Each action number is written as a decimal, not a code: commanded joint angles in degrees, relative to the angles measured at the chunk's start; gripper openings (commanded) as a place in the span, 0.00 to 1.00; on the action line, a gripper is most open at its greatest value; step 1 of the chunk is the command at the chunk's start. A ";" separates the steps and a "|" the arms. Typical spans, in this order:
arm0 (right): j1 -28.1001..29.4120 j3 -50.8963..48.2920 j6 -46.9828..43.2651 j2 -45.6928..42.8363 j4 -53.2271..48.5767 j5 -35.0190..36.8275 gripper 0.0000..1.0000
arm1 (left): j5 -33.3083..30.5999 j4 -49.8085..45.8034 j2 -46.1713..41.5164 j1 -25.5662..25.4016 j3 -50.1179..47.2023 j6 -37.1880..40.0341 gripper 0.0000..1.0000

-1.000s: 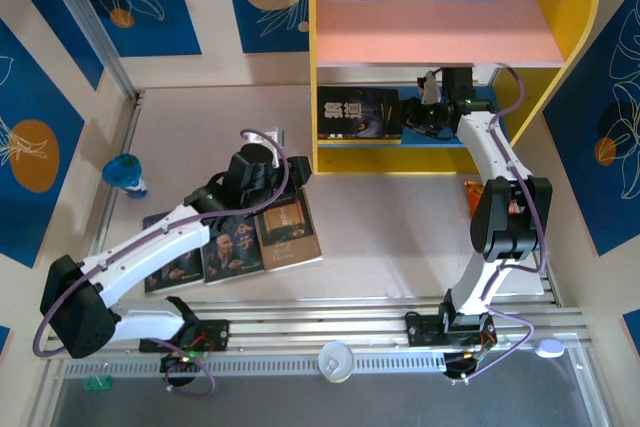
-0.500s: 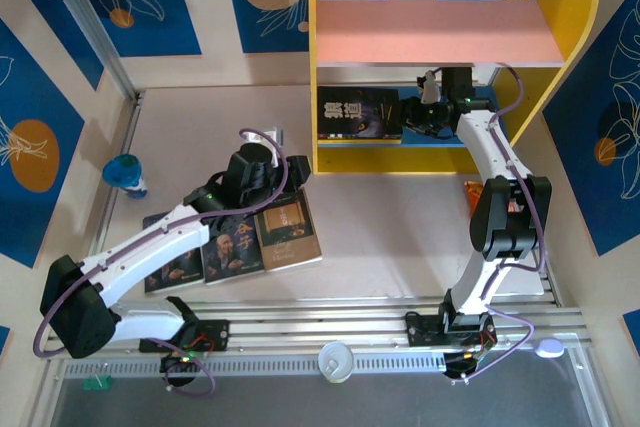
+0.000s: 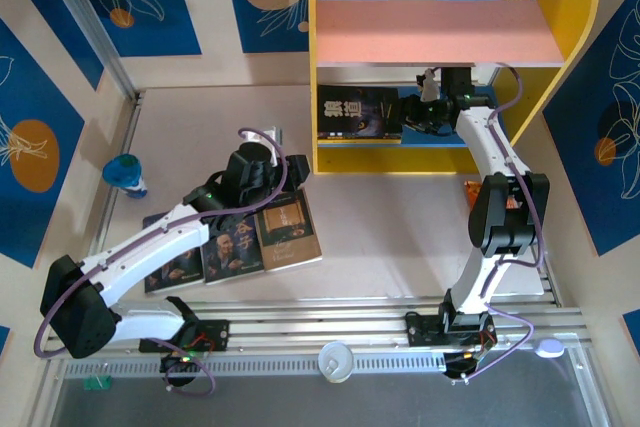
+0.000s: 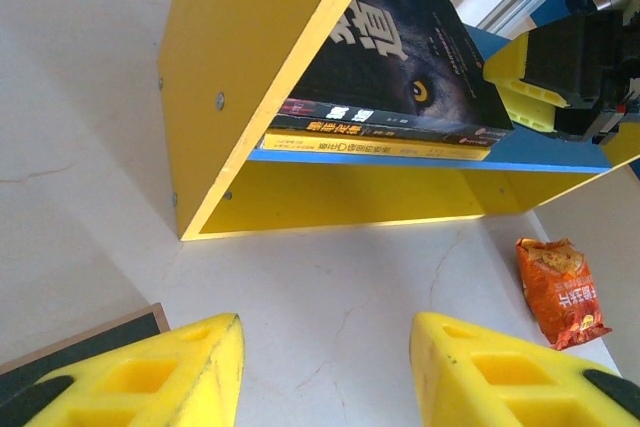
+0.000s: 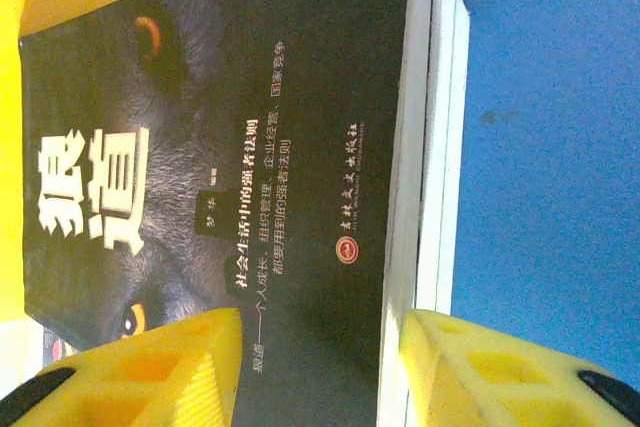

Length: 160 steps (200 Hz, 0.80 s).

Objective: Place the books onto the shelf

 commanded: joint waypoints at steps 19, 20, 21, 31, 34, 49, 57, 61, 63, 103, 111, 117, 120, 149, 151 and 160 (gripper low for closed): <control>2.12 1.33 -0.63 -0.39 3.39 -2.54 0.47 | 0.71 -0.57 0.10 1.02 0.73 1.26 0.47; 2.07 1.29 -0.64 -0.46 3.38 -2.55 0.47 | 0.69 -0.58 0.12 1.02 0.75 1.21 0.47; 2.04 1.27 -0.64 -0.46 3.41 -2.51 0.47 | 0.68 -0.63 0.14 1.02 0.76 1.24 0.47; 1.82 0.79 -0.61 -1.00 3.53 -2.49 0.47 | 0.58 -0.97 0.06 1.08 0.77 1.24 0.47; 1.72 0.66 -0.58 -1.06 3.56 -2.48 0.48 | 0.58 -1.02 0.02 1.05 0.65 1.20 0.48; 1.37 0.07 -0.75 -1.70 3.64 -2.65 0.48 | 0.48 -1.20 0.15 1.15 0.68 1.19 0.47; 1.27 -0.05 -0.92 -1.88 3.54 -2.78 0.48 | 0.49 -1.15 0.19 1.24 0.64 1.16 0.47; 1.25 -0.07 -1.02 -1.98 3.44 -2.81 0.48 | 0.49 -1.20 0.32 1.22 0.60 1.11 0.48; 1.30 -0.03 -1.06 -2.02 3.38 -2.82 0.48 | 0.56 -1.20 0.37 1.26 0.64 1.16 0.48; 0.51 -1.40 -1.35 -3.77 3.42 -2.56 0.49 | 0.36 -2.47 1.02 1.35 1.46 1.55 0.48; 0.21 -1.76 -1.35 -4.28 3.46 -2.52 0.49 | -0.13 -3.48 1.03 1.30 1.72 1.77 0.48; -0.06 -1.99 -1.42 -4.76 3.43 -2.49 0.49 | -0.49 -4.10 1.03 1.44 1.94 2.02 0.48; -0.15 -2.20 -1.43 -4.96 3.51 -2.51 0.49 | -0.67 -4.34 0.98 1.40 2.06 2.17 0.48; -1.48 -4.51 -1.70 -7.80 3.73 -1.91 0.54 | -1.83 -6.79 0.84 1.69 2.28 3.00 0.50; -1.49 -4.74 -1.69 -8.09 3.78 -1.87 0.54 | -1.87 -6.93 0.85 1.71 2.23 3.01 0.50; -1.87 -5.89 -1.69 -9.14 4.02 -1.69 0.54 | -1.97 -7.63 0.89 1.72 2.04 3.27 0.51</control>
